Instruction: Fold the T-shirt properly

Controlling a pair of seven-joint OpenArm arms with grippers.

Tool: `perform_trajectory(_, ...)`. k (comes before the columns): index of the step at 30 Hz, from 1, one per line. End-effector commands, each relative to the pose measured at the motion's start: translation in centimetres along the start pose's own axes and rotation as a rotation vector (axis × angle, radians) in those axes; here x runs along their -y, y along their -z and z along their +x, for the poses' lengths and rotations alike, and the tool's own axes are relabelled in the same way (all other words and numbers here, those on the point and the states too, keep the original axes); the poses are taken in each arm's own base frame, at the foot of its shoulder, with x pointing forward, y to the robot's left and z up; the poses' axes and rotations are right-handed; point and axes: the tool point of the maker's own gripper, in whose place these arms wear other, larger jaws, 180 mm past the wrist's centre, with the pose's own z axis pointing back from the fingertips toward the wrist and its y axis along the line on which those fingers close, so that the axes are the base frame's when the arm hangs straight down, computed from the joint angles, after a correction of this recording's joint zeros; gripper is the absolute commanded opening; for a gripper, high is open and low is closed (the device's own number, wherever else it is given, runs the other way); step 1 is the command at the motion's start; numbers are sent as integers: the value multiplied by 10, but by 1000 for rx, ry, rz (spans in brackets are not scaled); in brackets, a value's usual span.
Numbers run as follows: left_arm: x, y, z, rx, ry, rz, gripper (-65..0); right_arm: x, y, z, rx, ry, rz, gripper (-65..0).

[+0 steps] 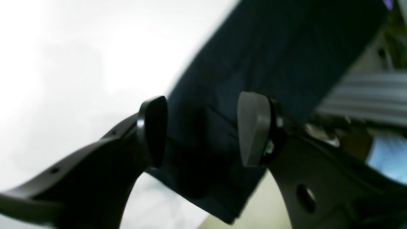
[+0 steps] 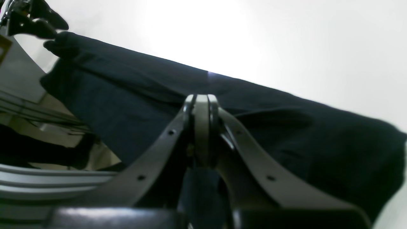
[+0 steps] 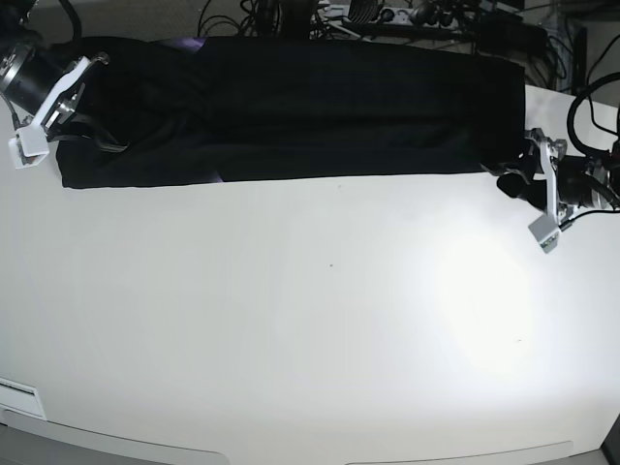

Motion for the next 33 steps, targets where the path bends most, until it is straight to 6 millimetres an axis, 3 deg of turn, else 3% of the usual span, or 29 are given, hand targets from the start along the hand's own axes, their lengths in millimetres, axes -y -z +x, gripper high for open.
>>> perform_trajectory(1,-9,-19,24,90,10,46,-292,-1,2,8,39,-14,5,-650)
perform_trajectory(4,-19,-40,51,248,-7,101,-292,10,16,-7,-4,-13,-46,-650)
perform_trajectory(9,-30,-61,58,327,-26,157,-292,42,34,-49,-138,-39,-174,-650)
perform_trajectory(17,-34,-54,56,353,-81,150,-292,58,52,-137,-421,-40,-215,-650)
perform_trajectory(19,-31,-49,57,365,-87,135,-292,63,57,-146,-458,-79,-245,-650)
perform_trajectory(26,-34,-39,52,352,-99,148,-292,119,59,-103,-430,-212,-564,-650)
perform_trajectory(33,-33,-37,50,346,-105,145,-292,163,26,-81,-346,-102,-917,-650)
